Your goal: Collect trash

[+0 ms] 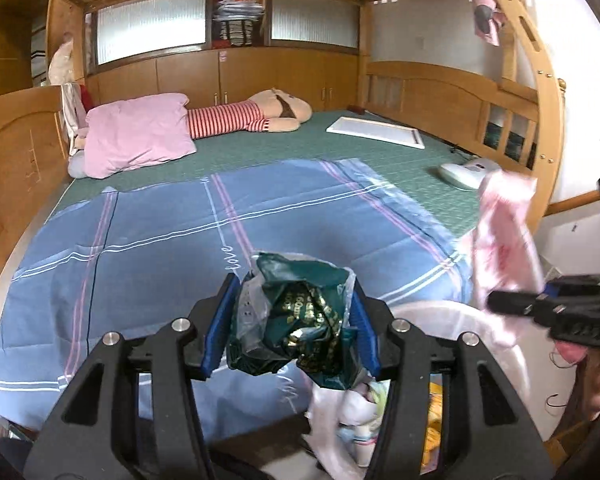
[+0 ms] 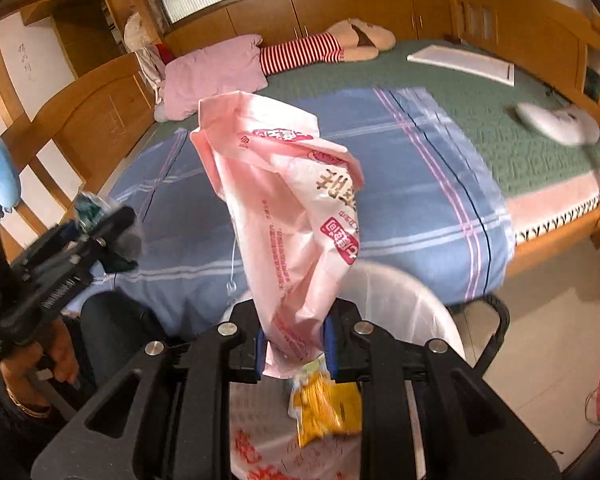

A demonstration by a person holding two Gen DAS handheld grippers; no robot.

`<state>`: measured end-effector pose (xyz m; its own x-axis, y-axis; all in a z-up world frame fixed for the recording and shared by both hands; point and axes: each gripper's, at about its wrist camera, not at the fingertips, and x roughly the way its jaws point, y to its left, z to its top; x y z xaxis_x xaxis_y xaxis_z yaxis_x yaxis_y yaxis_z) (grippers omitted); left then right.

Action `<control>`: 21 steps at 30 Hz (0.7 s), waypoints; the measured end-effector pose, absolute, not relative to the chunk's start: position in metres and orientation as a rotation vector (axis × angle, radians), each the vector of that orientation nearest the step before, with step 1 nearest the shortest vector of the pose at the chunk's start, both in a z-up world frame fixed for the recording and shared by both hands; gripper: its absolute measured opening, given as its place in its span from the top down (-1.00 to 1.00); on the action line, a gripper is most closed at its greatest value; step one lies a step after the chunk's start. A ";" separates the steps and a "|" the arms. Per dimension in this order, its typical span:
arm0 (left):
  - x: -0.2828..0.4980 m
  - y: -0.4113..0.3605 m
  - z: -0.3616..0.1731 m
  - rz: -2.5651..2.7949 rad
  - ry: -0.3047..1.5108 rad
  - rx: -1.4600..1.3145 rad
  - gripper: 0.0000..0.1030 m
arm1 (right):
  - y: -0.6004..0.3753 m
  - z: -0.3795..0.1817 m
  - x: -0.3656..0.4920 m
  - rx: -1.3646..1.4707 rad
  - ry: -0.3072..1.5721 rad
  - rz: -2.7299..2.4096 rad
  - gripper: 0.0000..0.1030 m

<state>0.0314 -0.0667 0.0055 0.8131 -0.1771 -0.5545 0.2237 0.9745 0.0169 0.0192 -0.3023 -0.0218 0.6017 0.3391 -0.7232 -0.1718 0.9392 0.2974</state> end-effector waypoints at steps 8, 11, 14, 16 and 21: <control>0.018 -0.094 -0.001 -0.275 0.620 0.081 -0.05 | -0.318 -0.049 0.005 0.252 0.979 0.259 -0.10; 0.016 -0.106 -0.012 -0.335 0.678 0.074 -0.08 | -0.339 -0.031 -0.004 0.323 0.892 0.217 -0.49; 0.016 -0.116 -0.024 -0.426 0.748 0.059 -0.29 | -0.358 -0.017 -0.011 0.385 0.817 0.195 -0.50; 0.013 -0.123 -0.029 -0.483 0.776 0.055 -0.68 | -0.369 -0.004 -0.018 0.417 0.752 0.179 -0.56; 0.001 -0.128 -0.029 -0.449 0.765 0.086 -0.84 | -0.372 0.017 -0.029 0.417 0.665 0.153 -0.73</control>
